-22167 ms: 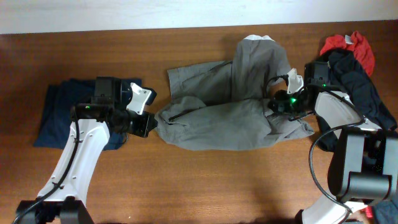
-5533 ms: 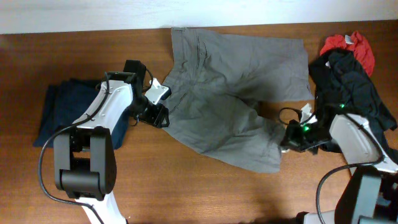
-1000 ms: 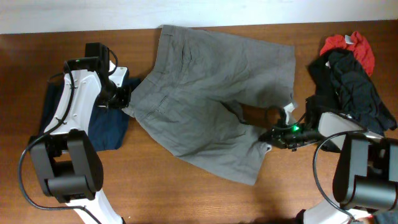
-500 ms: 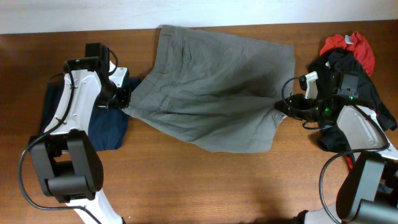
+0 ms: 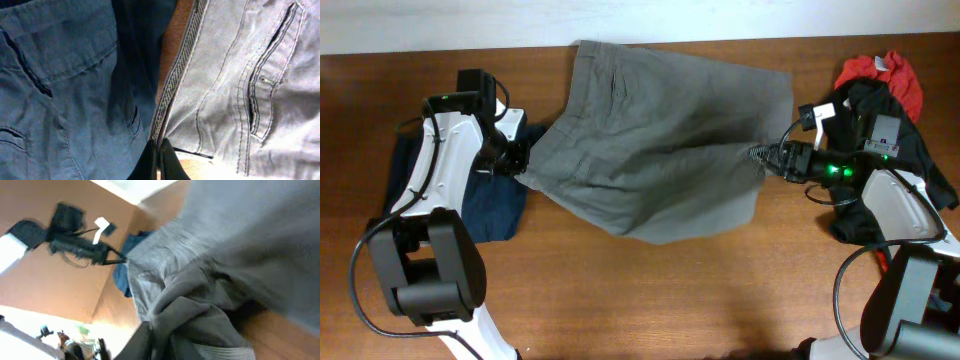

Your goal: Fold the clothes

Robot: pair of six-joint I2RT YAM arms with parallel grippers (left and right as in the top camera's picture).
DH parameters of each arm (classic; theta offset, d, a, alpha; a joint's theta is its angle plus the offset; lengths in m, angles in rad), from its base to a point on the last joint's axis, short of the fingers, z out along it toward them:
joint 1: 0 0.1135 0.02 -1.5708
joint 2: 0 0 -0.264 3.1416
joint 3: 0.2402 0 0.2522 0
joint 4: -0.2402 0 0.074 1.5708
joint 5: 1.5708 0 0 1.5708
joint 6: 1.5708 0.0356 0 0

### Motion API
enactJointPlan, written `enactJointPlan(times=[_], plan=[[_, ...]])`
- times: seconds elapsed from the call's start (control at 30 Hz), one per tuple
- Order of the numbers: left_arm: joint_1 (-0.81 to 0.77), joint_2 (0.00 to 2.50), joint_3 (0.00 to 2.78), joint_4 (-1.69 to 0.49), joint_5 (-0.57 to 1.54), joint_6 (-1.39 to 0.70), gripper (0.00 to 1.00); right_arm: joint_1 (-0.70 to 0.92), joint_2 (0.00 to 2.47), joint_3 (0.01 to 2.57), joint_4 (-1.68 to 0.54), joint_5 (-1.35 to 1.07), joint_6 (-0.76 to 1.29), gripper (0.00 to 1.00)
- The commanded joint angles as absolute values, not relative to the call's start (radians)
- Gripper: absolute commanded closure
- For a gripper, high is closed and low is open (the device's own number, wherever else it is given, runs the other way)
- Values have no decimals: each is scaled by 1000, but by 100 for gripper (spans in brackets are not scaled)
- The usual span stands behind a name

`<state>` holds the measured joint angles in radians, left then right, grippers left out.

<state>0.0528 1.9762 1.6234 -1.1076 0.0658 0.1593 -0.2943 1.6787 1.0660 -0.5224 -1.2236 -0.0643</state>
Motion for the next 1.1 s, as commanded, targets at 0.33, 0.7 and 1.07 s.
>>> enactJointPlan(times=[0.33,0.7,1.07], plan=[[53,1962,1633,-1116,44,150,100,-303,1677,1077,-728,-683,130,53],[53,1962,1633,-1116,44,150,100,-302,1829,1036,-727,-702,118,25],[53,1962,1633,-1120,44,150,100,-268,2000,1031,-535,-1338,-80,57]])
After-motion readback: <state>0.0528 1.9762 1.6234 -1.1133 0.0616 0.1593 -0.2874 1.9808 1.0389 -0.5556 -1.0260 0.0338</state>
